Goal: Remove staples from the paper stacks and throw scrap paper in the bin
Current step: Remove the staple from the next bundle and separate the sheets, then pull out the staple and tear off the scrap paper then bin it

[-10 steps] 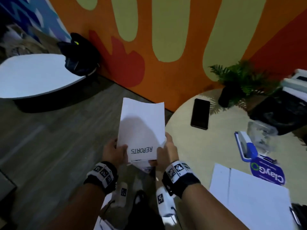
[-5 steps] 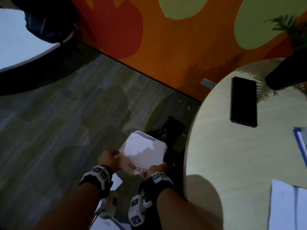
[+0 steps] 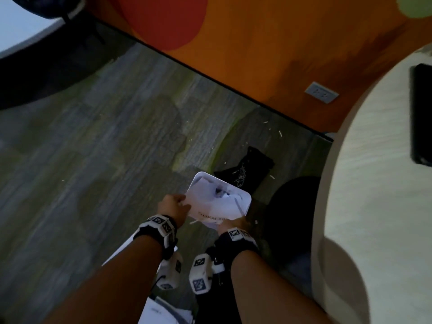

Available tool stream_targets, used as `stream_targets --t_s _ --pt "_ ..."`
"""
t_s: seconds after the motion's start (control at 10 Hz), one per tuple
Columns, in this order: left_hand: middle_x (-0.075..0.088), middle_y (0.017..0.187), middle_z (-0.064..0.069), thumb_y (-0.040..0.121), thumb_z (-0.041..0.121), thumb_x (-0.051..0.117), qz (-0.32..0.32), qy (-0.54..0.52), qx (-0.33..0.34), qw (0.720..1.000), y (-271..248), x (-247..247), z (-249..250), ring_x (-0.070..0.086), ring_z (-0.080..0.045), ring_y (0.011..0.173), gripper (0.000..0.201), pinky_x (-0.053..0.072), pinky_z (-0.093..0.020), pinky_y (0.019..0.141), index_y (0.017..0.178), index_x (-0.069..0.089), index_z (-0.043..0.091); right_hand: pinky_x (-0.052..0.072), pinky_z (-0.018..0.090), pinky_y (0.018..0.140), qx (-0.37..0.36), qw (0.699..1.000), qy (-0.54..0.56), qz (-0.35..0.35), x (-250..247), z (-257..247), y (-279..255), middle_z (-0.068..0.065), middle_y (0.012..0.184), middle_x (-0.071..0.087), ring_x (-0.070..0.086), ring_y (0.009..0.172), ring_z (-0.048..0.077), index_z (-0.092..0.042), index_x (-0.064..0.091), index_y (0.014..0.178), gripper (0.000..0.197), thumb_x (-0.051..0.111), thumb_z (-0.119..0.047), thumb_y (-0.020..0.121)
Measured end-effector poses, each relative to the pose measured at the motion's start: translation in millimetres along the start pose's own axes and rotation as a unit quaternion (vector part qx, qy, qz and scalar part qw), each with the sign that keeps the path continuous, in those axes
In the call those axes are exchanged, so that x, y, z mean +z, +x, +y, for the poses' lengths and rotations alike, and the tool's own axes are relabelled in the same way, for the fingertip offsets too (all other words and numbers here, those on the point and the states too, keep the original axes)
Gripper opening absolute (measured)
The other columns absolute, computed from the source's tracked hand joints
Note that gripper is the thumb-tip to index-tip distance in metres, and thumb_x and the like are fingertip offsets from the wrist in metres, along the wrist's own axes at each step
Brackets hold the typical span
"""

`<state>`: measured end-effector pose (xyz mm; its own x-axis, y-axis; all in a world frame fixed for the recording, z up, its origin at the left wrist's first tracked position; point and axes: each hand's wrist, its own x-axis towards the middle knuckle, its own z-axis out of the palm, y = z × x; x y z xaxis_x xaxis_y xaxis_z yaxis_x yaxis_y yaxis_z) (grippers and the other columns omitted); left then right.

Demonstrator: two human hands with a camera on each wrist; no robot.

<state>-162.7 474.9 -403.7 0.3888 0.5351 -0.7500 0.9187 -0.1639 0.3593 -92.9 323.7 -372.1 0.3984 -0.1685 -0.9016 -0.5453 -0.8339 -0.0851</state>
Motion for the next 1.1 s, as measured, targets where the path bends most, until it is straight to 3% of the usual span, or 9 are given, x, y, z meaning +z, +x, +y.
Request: stream_targets --t_s 0.1,0.2,0.3,0.5,0.7,0.8,0.9,1.0,1.1 --pt "0.056 0.144 -0.015 0.093 0.014 0.064 -0.038 0.056 0.046 0.997 3.2 3.1 1.5 0.055 -0.033 0.130 0.053 0.043 -0.041 0.109 0.145 0.052 0.015 0.019 0.050 0.116 -0.007 0.998 0.023 0.057 -2.5 -4.8 -13.1 0.023 0.158 0.009 0.017 0.145 0.038 -0.007 0.005 0.154 0.066 0.036 -0.031 0.101" --pt "0.059 0.140 -0.013 0.093 0.011 0.064 -0.010 0.077 0.069 0.995 -12.4 -8.8 10.6 0.056 -0.032 0.128 0.045 0.045 -0.039 0.106 0.137 0.061 0.020 0.034 0.034 0.105 -0.081 0.991 0.094 0.056 -9.0 -7.3 -26.8 0.019 0.150 0.031 0.035 0.136 0.033 -0.002 0.028 0.148 0.058 0.048 -0.006 0.093" --pt "0.069 0.122 -0.015 0.092 0.005 0.062 0.007 0.032 0.094 0.995 -36.8 -34.2 27.3 0.064 -0.032 0.115 0.031 0.048 -0.037 0.095 0.121 0.070 0.012 0.035 0.020 0.083 -0.150 0.982 0.105 0.039 -28.4 -34.3 -60.0 0.015 0.141 0.048 0.047 0.127 0.028 -0.006 0.045 0.139 0.046 0.048 -0.005 0.093" --pt "0.076 0.103 -0.008 0.095 0.006 0.057 0.088 -0.100 0.140 0.981 -120.5 -92.6 79.9 0.070 -0.032 0.091 0.022 0.054 -0.037 0.084 0.110 0.073 0.012 0.054 0.040 0.091 -0.304 0.946 0.110 0.022 -84.4 -69.6 -145.9 0.010 0.111 0.069 0.066 0.102 0.029 -0.019 0.065 0.113 0.027 0.054 -0.016 0.088" --pt "0.072 0.079 0.004 0.094 0.005 0.056 0.188 -0.184 0.227 0.938 -245.6 -97.7 153.3 0.063 -0.007 0.071 0.019 0.043 -0.019 0.061 0.097 0.069 0.019 0.055 0.036 0.086 -0.404 0.912 0.012 0.069 -187.2 -30.5 -216.7 0.010 0.105 0.070 0.067 0.094 0.029 -0.015 0.068 0.110 0.025 0.050 -0.014 0.092" --pt "0.070 0.078 0.006 0.094 0.006 0.056 0.175 -0.195 0.246 0.933 -294.6 -63.4 191.3 0.064 -0.014 0.075 0.019 0.048 -0.028 0.069 0.096 0.066 0.021 0.047 0.030 0.065 -0.397 0.908 -0.073 0.113 -244.2 14.9 -238.9 0.015 0.094 0.068 0.061 0.078 0.035 -0.010 0.068 0.089 0.022 0.047 -0.016 0.087" --pt "0.069 0.081 -0.001 0.093 0.001 0.052 0.147 -0.178 0.263 0.937 -336.6 -11.6 223.1 0.064 -0.023 0.081 0.021 0.048 -0.030 0.071 0.096 0.063 0.018 0.045 0.031 0.066 -0.377 0.907 -0.136 0.131 -299.0 73.9 -254.4 0.015 0.091 0.061 0.057 0.077 0.036 -0.012 0.065 0.090 0.016 0.055 -0.021 0.082" --pt "0.068 0.072 0.005 0.090 0.000 0.052 0.131 -0.139 0.293 0.937 -379.6 48.4 242.3 0.062 -0.013 0.068 0.027 0.044 -0.022 0.062 0.089 0.069 0.020 0.047 0.032 0.070 -0.361 0.898 -0.168 0.188 -348.8 140.4 -247.9 0.012 0.101 0.064 0.060 0.082 0.033 -0.012 0.064 0.102 0.024 0.051 -0.025 0.087" --pt "0.073 0.079 0.000 0.087 0.011 0.057 0.062 -0.082 0.314 0.944 -408.5 117.5 246.1 0.068 -0.015 0.075 0.021 0.050 -0.023 0.069 0.083 0.073 0.023 0.046 0.033 0.072 -0.345 0.891 -0.170 0.243 -389.9 211.1 -231.4 0.012 0.105 0.064 0.062 0.092 0.034 -0.015 0.062 0.104 0.024 0.047 -0.029 0.090"
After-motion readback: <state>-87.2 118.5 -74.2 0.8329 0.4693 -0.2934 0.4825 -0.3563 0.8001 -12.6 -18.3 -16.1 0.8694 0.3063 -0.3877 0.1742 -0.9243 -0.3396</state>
